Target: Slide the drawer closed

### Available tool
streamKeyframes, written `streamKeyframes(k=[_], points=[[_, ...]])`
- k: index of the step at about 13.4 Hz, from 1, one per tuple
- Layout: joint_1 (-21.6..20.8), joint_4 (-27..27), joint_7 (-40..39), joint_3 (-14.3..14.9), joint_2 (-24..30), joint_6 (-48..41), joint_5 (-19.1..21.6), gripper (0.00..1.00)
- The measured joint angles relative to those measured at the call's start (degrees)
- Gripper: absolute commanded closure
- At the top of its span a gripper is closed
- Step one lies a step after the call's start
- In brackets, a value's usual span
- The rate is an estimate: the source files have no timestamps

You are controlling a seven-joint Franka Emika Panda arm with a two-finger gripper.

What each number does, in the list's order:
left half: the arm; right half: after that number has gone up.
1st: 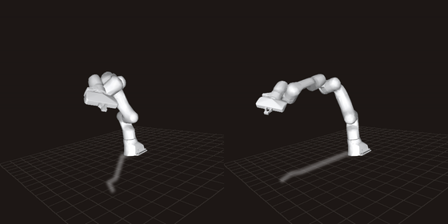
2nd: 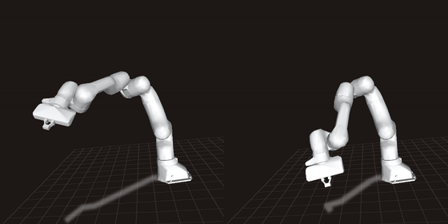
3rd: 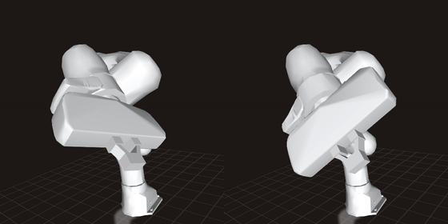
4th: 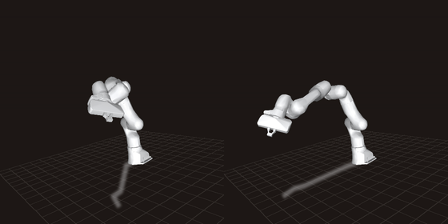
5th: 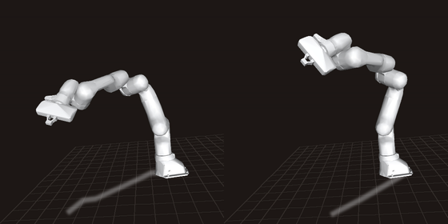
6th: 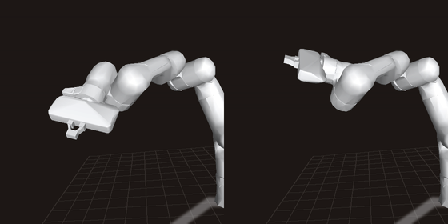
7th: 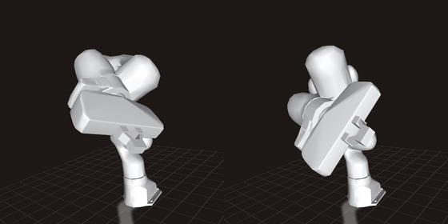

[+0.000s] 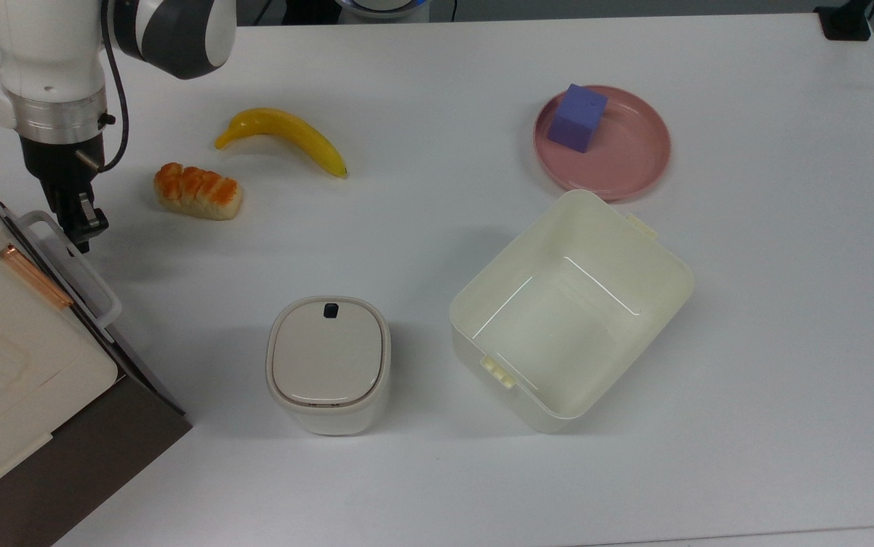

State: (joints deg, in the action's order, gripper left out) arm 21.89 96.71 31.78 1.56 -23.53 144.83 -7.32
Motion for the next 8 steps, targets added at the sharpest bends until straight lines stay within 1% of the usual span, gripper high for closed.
streamKeyframes(k=[2, 3, 8], points=[[-0.01, -0.48, -1.48, -0.11, 0.3, -1.73, -0.25, 1.0], [-0.1, -0.96, -2.78, -0.37, 0.69, -4.43, -0.36, 1.0], [-2.49, -2.05, -9.14, -4.11, 5.89, -27.58, -0.41, 1.0]])
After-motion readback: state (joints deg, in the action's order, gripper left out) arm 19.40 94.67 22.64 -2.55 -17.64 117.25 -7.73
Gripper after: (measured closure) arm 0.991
